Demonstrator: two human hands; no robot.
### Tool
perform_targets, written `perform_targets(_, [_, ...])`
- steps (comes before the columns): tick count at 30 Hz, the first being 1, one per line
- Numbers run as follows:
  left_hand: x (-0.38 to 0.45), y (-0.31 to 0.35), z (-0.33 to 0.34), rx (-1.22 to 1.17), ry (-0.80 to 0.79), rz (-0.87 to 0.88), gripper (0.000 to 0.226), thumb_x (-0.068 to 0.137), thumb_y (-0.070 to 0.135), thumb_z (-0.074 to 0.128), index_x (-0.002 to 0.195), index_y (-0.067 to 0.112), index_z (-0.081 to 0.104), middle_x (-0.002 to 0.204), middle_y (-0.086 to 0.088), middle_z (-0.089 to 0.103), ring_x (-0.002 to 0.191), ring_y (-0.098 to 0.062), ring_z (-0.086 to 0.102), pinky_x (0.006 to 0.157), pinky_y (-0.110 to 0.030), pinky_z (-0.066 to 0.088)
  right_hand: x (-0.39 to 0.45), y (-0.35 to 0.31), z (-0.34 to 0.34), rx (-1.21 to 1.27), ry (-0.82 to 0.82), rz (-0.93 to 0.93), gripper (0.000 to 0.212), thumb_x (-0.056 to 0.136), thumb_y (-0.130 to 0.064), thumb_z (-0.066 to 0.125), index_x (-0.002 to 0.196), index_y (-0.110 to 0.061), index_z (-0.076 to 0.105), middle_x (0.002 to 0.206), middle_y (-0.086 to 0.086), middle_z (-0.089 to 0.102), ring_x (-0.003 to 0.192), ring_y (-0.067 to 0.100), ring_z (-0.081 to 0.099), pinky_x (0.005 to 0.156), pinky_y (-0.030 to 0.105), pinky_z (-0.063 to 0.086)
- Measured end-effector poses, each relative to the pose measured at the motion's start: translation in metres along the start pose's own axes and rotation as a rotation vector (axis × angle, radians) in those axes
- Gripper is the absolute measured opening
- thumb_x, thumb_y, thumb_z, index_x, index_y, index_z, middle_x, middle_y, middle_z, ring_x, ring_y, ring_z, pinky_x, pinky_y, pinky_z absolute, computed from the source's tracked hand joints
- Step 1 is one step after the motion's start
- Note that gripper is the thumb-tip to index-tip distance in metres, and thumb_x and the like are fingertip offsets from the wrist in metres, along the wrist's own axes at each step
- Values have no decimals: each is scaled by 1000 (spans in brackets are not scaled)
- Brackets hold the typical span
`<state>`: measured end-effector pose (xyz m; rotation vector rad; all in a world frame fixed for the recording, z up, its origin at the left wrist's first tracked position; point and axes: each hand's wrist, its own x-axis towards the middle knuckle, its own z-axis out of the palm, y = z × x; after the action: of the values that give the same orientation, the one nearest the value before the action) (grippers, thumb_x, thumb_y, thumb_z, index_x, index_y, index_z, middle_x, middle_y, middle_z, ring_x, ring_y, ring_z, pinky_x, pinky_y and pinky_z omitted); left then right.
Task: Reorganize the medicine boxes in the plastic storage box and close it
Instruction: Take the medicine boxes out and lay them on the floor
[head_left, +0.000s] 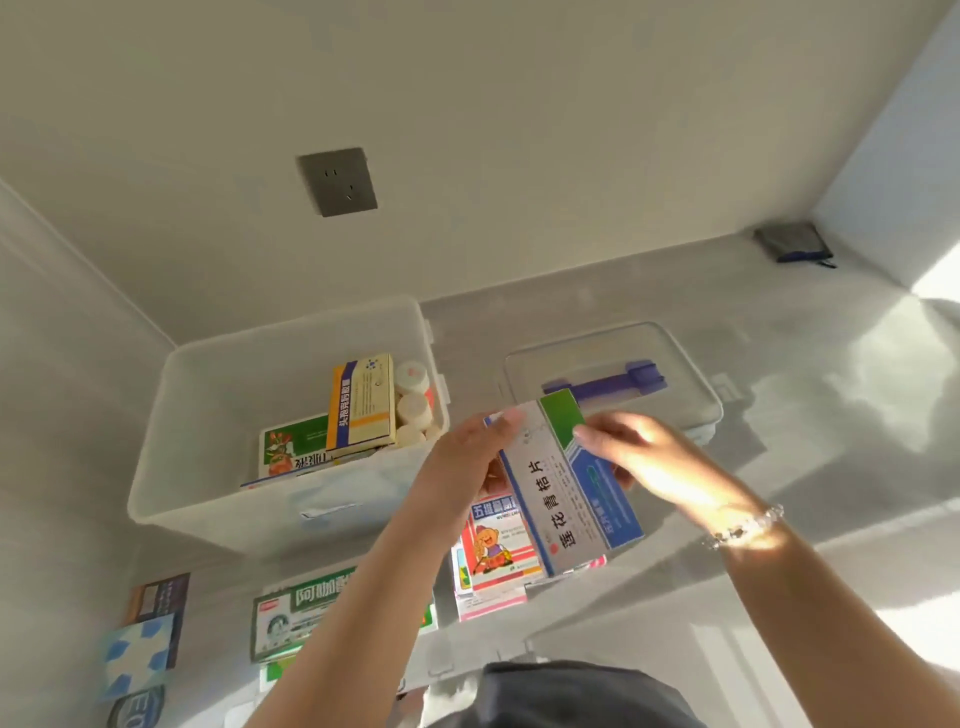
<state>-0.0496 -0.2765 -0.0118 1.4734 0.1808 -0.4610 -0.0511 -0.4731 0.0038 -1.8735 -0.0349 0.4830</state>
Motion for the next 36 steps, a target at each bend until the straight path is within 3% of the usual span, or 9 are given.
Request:
perform_targets(5, [8, -26, 44, -121, -70, -190, 8, 90, 26, 56, 95, 20, 59, 79, 1, 73, 77, -17, 68, 64, -30, 53, -13, 33, -22, 210, 219, 68, 12, 91, -22, 54, 87, -12, 60, 70, -5, 67, 50, 5, 59, 47, 19, 41])
perform_targets(10, [13, -49, 67, -238, 31, -201, 27, 81, 6, 68, 102, 13, 53, 80, -3, 75, 71, -18, 73, 59, -27, 57, -25, 62, -40, 375, 270, 233, 18, 88, -17, 60, 103, -8, 54, 82, 6, 73, 60, 16, 69, 52, 24, 52])
perform_targets(14, [22, -56, 76, -82, 56, -161, 22, 82, 14, 68, 101, 15, 57, 85, -1, 75, 73, -15, 73, 60, -23, 56, -35, 84, -51, 380, 368, 236, 36, 85, -18, 63, 117, -23, 47, 96, 5, 72, 80, 17, 71, 64, 28, 54])
perform_targets(21, [38, -67, 111, 140, 130, -113, 45, 83, 29, 67, 122, 15, 48, 112, -6, 60, 91, -19, 67, 78, -28, 57, -34, 122, -68, 534, 489, 321, 19, 89, -12, 56, 105, -21, 59, 90, 6, 72, 79, 18, 69, 68, 30, 57])
perform_targets(23, [43, -76, 127, 173, 166, -140, 43, 84, 29, 66, 121, 14, 48, 111, -1, 59, 96, -16, 64, 81, -24, 54, -30, 136, -73, 486, 549, 384, 19, 88, -13, 58, 106, -20, 58, 89, 5, 71, 79, 19, 69, 69, 30, 57])
perform_targets(26, [53, -93, 146, 237, 144, -161, 31, 87, 25, 63, 113, 13, 52, 105, 4, 60, 95, -11, 60, 71, -11, 49, -24, 160, -78, 269, 620, 488, 24, 86, -17, 61, 110, -19, 62, 90, 0, 68, 71, 13, 66, 62, 24, 53])
perform_targets(29, [62, -107, 154, 328, 132, -233, 33, 89, 26, 60, 118, 13, 52, 109, 0, 61, 99, -18, 59, 79, -24, 51, -14, 182, -78, 47, 635, 501, 25, 83, -20, 65, 108, -18, 69, 95, -1, 63, 68, 13, 57, 64, 28, 49])
perform_targets(31, [68, -116, 155, 379, 133, -287, 30, 90, 25, 58, 118, 14, 53, 111, -4, 64, 98, -21, 61, 85, -32, 53, -6, 195, -76, -70, 618, 501, 26, 83, -24, 65, 108, -21, 69, 99, 5, 61, 82, 18, 54, 73, 30, 43])
perform_targets(36, [79, -129, 163, 471, 80, -341, 44, 94, 20, 51, 135, 11, 41, 129, -8, 58, 114, -23, 57, 94, -29, 48, 6, 215, -73, -204, 620, 492, 26, 82, -27, 65, 108, -25, 68, 87, -4, 58, 100, 25, 52, 89, 35, 35])
